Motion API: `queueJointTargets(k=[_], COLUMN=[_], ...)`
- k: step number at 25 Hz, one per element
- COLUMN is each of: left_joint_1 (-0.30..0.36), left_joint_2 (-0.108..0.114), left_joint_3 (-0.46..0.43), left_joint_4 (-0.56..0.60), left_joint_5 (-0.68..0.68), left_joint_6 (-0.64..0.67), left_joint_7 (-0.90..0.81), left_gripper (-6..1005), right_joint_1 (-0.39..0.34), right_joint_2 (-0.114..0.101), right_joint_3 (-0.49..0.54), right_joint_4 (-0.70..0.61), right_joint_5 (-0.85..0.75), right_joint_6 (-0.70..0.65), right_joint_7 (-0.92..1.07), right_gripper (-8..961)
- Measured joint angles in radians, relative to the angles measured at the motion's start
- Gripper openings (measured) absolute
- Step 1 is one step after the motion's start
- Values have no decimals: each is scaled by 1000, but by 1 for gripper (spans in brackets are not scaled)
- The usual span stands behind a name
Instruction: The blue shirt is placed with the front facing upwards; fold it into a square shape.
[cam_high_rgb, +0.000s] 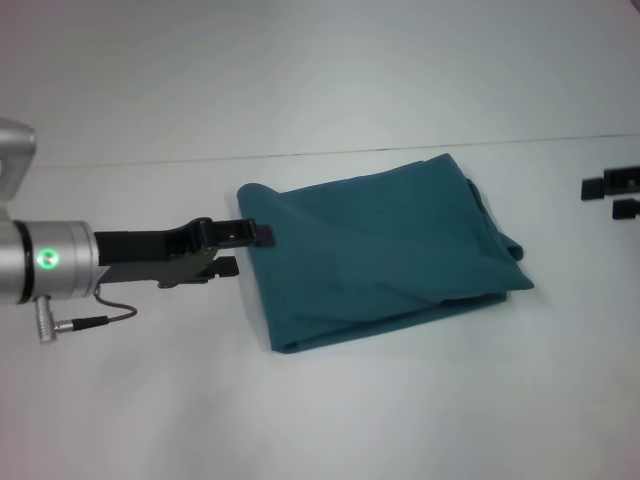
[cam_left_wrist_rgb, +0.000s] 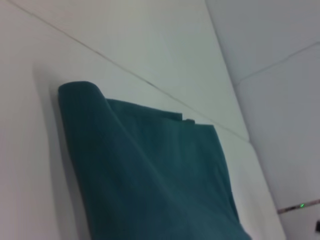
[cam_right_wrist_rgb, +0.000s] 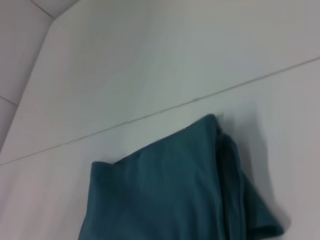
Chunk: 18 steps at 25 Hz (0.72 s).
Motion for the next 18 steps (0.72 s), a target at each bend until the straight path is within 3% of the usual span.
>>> queueJointTargets(k=[7,13,18], left_joint_1=[-46,-74,-123], left_joint_2=[4,-7,-7], left_joint_3=[72,192,208], left_joint_4=[-41,-67,-120], left_joint_5=[56,61,89], left_joint_6=[-116,-241,-283], left_joint_7=[-8,-46,-49], left_gripper=[825,826,826], right_joint_1=[76,70,67], right_joint_2=[-27,-31,-35], right_joint_3=[11,24,32], right_joint_4=[-3,-1,-1], right_joint_5=[-77,-78,-78], right_joint_6=[-1,-1,-1], right_joint_7=[85,93,93], right_gripper=[765,764,764])
